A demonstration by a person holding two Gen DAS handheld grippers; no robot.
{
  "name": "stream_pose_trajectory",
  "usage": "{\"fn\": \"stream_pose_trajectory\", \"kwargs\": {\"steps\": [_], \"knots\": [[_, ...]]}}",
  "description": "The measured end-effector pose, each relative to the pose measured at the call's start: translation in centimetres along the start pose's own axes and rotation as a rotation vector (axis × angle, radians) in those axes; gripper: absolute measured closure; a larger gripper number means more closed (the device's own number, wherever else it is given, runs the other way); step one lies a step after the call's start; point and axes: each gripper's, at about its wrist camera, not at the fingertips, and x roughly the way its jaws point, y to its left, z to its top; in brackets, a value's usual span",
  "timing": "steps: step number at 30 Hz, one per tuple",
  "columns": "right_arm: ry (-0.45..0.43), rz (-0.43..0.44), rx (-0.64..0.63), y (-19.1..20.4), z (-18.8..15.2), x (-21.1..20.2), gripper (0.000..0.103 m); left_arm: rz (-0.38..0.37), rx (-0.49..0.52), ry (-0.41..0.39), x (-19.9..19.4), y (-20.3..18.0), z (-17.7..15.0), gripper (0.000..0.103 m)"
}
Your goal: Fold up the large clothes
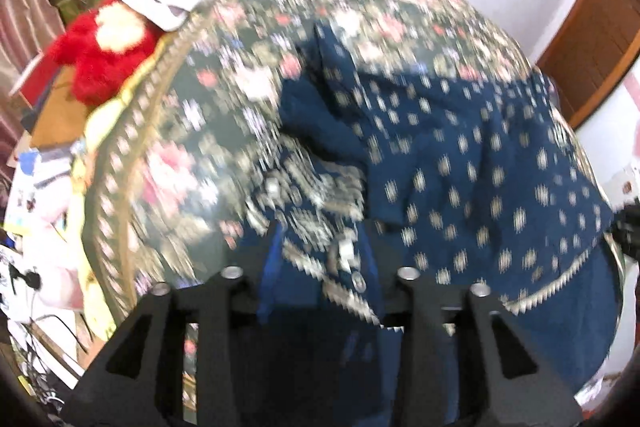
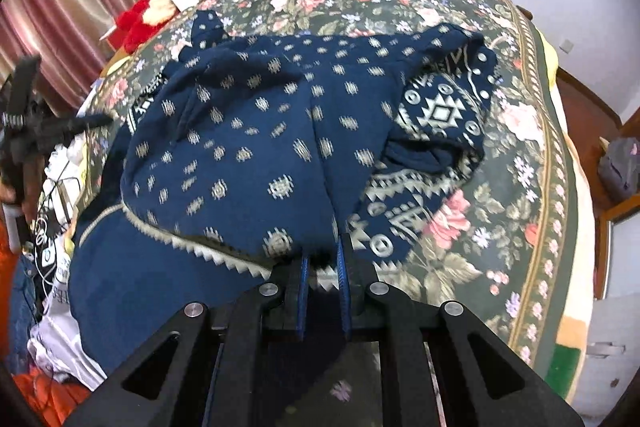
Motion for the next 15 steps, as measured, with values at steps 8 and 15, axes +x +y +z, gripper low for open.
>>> {"fn": "stream_pose_trajectory", "kwargs": {"steps": [8,15], "knots": [[-0.053,-0.063,0.144,-5.3,2.2,-1.8,0.094,-0.024,-0.071,-0.024,2.7,0.0,6.0,0.057],[-0.076,-0.114,0.183,-8.3,7.8,0.7,0.094,0.037,-0.048,-0.023,7.3,-0.8,11.6,0.056]]}}
